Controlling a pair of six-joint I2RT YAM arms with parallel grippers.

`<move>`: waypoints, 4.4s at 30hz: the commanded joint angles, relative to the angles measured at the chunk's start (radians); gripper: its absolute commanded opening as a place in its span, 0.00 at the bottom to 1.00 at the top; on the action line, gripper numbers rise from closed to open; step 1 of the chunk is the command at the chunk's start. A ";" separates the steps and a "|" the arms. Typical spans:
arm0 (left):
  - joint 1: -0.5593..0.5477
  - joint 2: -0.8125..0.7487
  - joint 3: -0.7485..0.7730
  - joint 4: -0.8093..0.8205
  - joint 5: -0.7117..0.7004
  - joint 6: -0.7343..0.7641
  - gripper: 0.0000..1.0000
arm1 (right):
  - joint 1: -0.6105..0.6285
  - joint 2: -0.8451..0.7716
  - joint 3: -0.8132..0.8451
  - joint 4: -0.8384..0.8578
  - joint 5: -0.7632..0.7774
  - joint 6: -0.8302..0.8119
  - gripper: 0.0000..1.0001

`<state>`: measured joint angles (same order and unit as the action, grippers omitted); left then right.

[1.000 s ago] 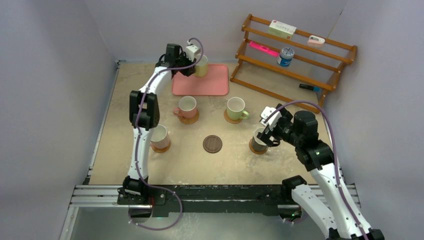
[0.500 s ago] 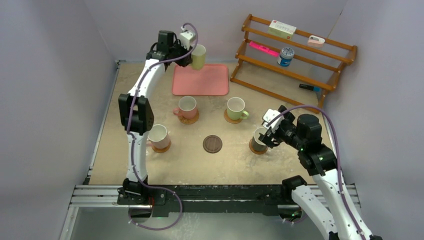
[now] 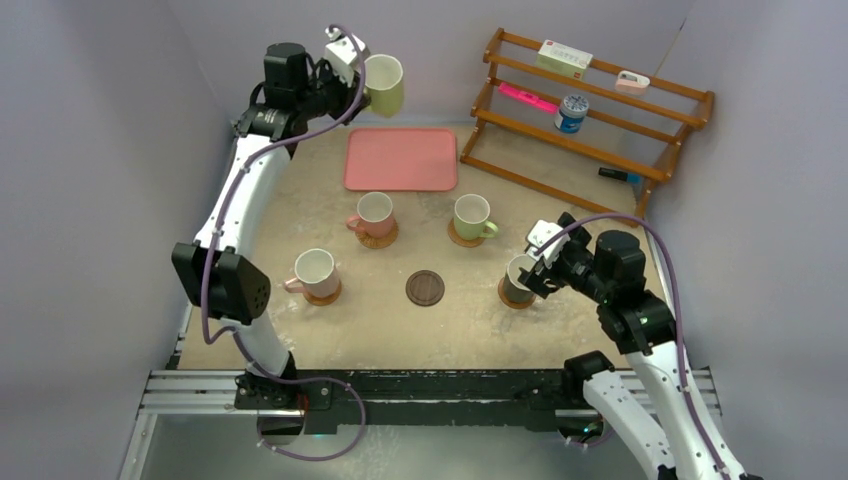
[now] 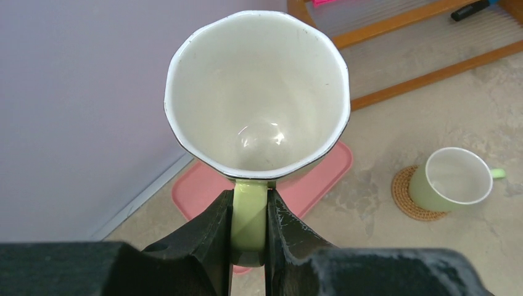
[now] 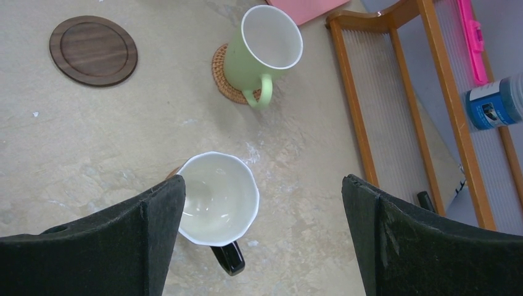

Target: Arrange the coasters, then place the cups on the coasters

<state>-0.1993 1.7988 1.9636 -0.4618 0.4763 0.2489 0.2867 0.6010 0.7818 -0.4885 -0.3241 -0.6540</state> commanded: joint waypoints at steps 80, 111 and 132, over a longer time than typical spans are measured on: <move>-0.217 -0.579 -1.028 0.201 0.330 0.322 0.00 | -0.004 -0.040 -0.022 0.086 0.006 0.042 0.98; -0.305 -0.533 -1.200 0.403 0.310 0.259 0.00 | -0.003 -0.035 -0.032 0.095 0.026 0.039 0.98; -0.314 -0.534 -1.285 0.539 0.285 0.193 0.00 | -0.003 -0.031 -0.033 0.096 0.026 0.039 0.98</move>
<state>-0.5068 1.2827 0.6796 -0.0341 0.7124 0.4549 0.2867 0.5629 0.7563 -0.4133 -0.3046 -0.6106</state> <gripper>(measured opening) 0.212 0.983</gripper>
